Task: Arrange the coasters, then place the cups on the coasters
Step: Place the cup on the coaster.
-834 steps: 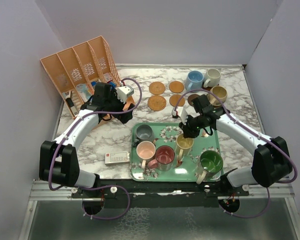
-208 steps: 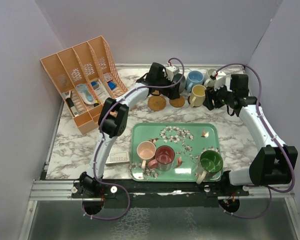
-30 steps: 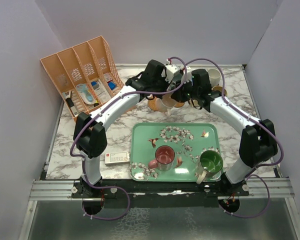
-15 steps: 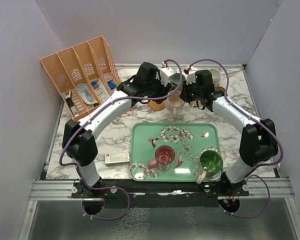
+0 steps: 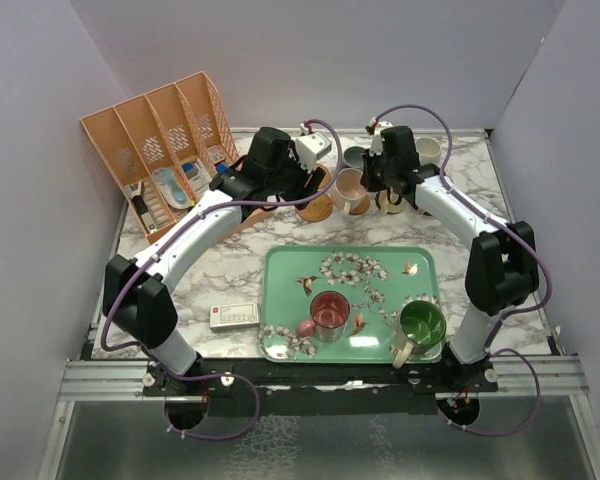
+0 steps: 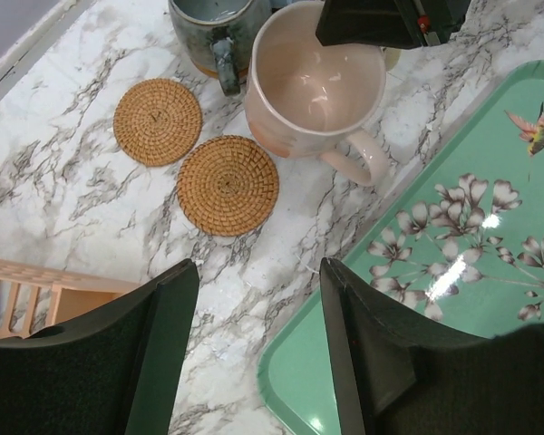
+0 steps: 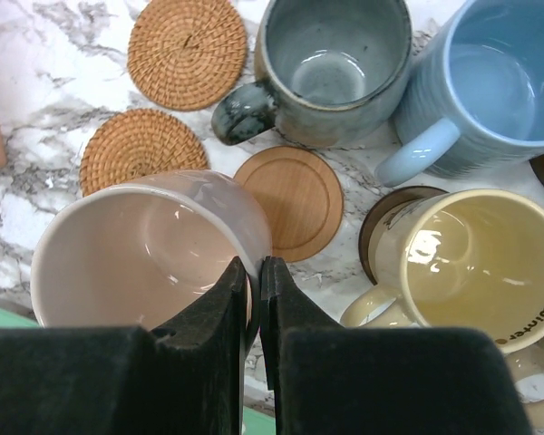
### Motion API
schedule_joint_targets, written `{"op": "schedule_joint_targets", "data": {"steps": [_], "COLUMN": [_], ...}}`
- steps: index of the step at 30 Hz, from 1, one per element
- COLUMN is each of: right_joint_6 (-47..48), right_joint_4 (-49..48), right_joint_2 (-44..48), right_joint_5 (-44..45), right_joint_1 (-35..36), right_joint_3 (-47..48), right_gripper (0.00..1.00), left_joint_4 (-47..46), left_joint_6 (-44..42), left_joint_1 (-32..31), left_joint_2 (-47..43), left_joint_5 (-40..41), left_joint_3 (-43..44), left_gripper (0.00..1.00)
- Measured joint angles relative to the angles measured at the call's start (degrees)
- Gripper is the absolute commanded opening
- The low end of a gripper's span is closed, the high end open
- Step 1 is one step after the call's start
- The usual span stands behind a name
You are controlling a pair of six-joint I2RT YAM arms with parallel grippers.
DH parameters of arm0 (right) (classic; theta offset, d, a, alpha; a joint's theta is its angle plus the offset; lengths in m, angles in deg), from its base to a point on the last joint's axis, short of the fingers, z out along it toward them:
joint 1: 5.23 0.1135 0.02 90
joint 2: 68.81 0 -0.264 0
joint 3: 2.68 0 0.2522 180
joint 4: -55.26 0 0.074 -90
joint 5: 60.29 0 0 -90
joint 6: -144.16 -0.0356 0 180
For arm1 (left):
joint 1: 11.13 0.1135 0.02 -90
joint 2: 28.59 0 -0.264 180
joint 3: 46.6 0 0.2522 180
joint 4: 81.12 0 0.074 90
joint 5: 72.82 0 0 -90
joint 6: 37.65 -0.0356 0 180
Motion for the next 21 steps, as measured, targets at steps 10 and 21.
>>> {"op": "schedule_joint_targets", "data": {"steps": [10, 21], "right_joint_6": [-3.8, -4.7], "right_joint_4": [4.0, 7.0], "right_joint_2": [-3.3, -5.0], "right_joint_5": [5.1, 8.3], "right_joint_1": [0.0, 0.0], "right_joint_3": [4.7, 4.7], "right_gripper": [0.01, 0.01], "left_joint_4": [-0.8, -1.5], "left_joint_6": [-0.3, -0.3], "left_joint_1": [0.7, 1.5], "left_joint_2": [-0.3, -0.7], "left_joint_5": [0.4, 0.9], "left_joint_3": [-0.3, -1.0], "left_gripper": [0.61, 0.64]}}
